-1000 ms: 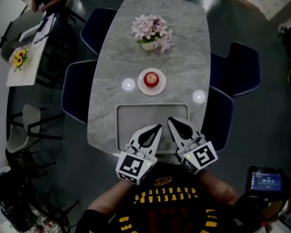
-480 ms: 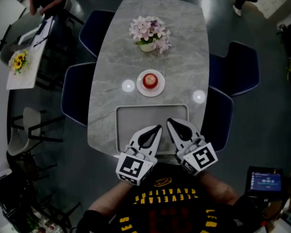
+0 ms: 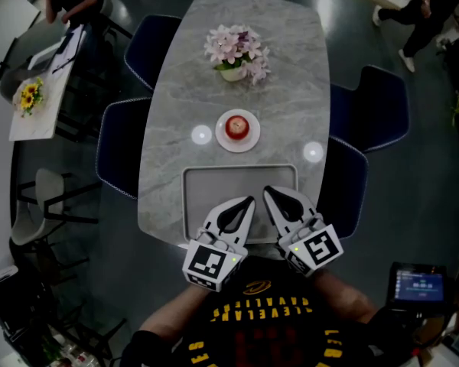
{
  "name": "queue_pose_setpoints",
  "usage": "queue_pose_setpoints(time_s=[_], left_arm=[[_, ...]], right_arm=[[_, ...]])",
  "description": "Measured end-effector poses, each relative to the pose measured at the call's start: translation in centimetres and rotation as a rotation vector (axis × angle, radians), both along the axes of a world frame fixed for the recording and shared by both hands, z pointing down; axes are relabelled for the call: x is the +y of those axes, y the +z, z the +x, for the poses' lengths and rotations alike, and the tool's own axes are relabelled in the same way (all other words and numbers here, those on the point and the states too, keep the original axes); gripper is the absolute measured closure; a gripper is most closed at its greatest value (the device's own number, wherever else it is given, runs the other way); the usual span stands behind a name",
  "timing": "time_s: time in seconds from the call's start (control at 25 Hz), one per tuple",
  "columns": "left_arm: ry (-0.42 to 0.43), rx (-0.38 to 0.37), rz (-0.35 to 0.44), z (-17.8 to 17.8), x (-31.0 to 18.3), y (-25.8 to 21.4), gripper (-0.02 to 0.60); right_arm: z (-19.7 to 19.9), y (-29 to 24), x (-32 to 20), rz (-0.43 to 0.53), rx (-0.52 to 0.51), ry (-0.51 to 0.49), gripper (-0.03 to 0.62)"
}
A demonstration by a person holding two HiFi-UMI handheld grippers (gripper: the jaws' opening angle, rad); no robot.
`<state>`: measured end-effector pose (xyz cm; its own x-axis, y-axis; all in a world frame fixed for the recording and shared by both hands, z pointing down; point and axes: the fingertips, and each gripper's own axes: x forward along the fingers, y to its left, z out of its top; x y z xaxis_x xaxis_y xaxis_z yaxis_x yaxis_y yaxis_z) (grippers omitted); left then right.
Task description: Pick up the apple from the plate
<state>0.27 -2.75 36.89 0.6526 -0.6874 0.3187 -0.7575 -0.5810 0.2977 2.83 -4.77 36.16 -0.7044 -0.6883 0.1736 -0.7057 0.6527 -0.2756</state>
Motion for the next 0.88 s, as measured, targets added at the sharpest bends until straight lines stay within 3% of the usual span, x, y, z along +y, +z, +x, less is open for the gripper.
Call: queue_pose_setpoints(time_s=[0.88], left_arm=[[-0.004,0.001,-0.008,-0.21,-0.20,0.08,0.581]], right_arm=[[0.10,0.30,-0.03,-0.017,0.019,0.005,0.588]])
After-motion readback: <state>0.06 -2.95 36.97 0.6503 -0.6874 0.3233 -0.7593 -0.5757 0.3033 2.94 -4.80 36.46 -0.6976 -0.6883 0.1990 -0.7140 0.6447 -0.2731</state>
